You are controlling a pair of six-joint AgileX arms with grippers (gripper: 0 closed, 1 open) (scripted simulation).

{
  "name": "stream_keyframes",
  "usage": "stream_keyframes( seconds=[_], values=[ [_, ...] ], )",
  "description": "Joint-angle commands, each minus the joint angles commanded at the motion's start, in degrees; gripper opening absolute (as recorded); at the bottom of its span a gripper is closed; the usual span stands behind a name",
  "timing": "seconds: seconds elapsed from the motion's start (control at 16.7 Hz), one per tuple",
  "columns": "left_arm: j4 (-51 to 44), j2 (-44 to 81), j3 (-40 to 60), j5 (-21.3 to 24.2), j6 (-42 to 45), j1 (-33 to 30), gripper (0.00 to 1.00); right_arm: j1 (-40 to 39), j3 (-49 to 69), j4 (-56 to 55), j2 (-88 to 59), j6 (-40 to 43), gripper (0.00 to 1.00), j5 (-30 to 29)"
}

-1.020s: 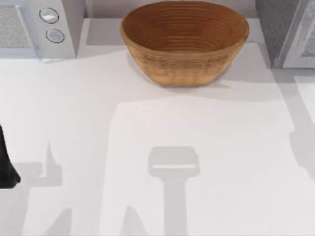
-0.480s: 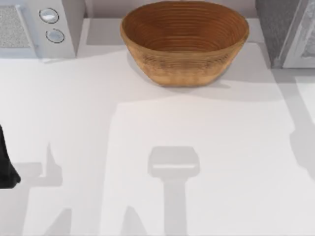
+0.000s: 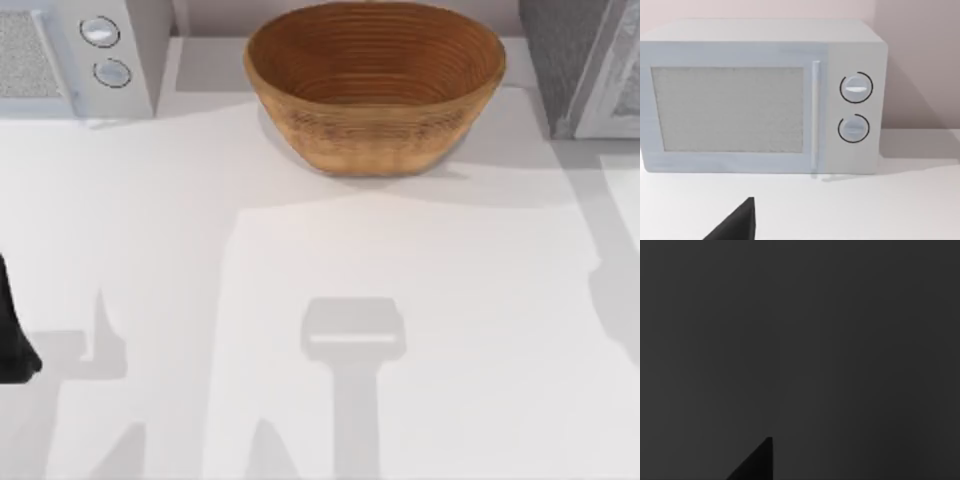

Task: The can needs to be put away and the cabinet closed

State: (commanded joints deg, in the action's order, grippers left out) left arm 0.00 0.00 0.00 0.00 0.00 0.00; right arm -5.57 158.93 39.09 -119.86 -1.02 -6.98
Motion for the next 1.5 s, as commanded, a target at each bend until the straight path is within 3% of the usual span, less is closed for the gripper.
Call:
stream_keyframes(
  seconds=[0.48,0.78,1.08,1.5],
  values=[
    [0.0,0.0,0.0,0.0,0.0,0.0,1.0,-0.09,-0.58,-0.28,0.54,0.08,1.0,0.11],
    [0.0,0.0,0.0,0.0,0.0,0.0,1.0,0.49,-12.3,-5.47,11.61,1.44,1.0,1.97],
    [0.0,0.0,0.0,0.0,0.0,0.0,1.0,1.57,-39.02,-14.42,34.88,3.15,1.0,4.69],
    [0.0,0.0,0.0,0.0,0.0,0.0,1.0,3.42,-95.61,-27.59,74.13,3.97,1.0,7.46]
  ],
)
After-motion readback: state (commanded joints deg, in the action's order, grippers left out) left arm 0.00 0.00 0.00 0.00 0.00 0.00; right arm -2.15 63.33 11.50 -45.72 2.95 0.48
